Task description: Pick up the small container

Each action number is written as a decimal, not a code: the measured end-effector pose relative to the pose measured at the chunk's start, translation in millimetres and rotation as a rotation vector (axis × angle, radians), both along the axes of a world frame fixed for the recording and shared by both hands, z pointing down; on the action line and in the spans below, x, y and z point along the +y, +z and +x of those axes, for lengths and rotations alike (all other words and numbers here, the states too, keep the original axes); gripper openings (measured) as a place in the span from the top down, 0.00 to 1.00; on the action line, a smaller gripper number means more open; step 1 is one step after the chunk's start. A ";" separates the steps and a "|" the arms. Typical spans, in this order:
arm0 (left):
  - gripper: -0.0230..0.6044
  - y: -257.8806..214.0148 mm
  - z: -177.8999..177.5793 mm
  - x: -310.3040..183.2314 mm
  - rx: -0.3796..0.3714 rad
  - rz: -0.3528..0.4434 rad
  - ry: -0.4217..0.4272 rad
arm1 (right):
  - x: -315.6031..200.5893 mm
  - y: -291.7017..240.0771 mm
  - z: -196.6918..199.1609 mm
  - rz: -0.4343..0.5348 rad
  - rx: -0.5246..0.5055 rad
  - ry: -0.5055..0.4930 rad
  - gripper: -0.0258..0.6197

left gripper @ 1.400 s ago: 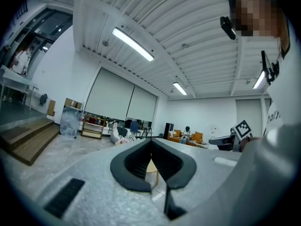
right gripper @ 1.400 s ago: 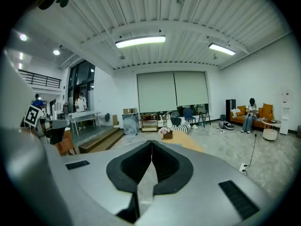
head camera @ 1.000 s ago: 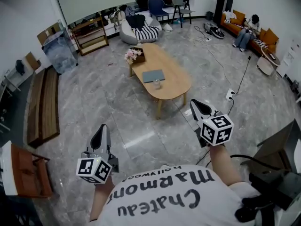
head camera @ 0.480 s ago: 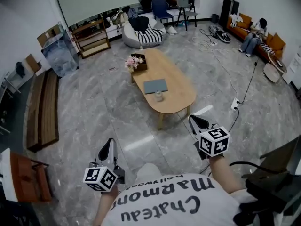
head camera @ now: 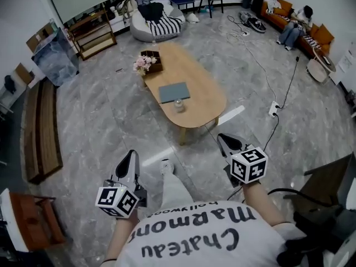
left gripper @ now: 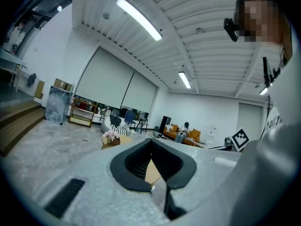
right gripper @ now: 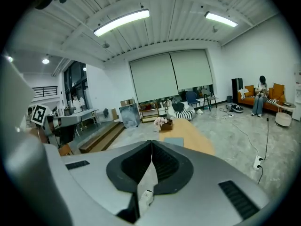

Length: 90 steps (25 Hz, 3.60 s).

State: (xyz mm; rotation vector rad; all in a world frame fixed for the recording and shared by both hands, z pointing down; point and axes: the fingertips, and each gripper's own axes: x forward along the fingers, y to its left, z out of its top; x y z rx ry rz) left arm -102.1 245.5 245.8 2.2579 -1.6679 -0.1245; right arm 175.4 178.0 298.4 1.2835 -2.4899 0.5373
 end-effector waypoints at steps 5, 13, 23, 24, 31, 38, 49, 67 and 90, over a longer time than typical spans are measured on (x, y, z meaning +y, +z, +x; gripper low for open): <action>0.94 -4.4 1.5 -63.1 0.006 0.022 0.065 | -39.3 -1.2 4.4 -0.005 0.010 0.062 0.94; 0.94 -19.5 -20.5 -179.4 0.018 0.073 0.159 | -129.8 -13.9 -21.1 0.021 0.008 0.138 0.94; 0.94 -48.7 -70.4 -314.1 -0.006 0.119 0.227 | -246.8 -59.7 -73.0 0.116 -0.106 0.177 0.94; 0.94 -49.8 -73.9 -325.6 -0.008 0.127 0.235 | -255.5 -61.4 -77.6 0.126 -0.136 0.178 0.94; 0.94 -34.7 -82.2 -382.1 0.035 0.131 0.337 | -297.4 -53.9 -102.3 0.120 -0.246 0.213 0.94; 0.94 12.9 -67.5 -417.0 0.149 0.030 0.383 | -318.9 -22.2 -117.4 0.045 -0.367 0.207 0.94; 0.94 110.5 -44.8 -429.4 0.170 -0.151 0.486 | -360.0 62.7 -155.5 -0.134 -0.445 0.153 0.94; 0.94 309.9 -0.7 -412.0 0.155 -0.360 0.376 | -365.8 281.5 -112.1 -0.363 -0.500 0.123 0.94; 0.94 449.6 1.9 -423.2 0.118 -0.319 0.314 | -373.6 419.8 -163.3 -0.171 0.069 -0.245 0.45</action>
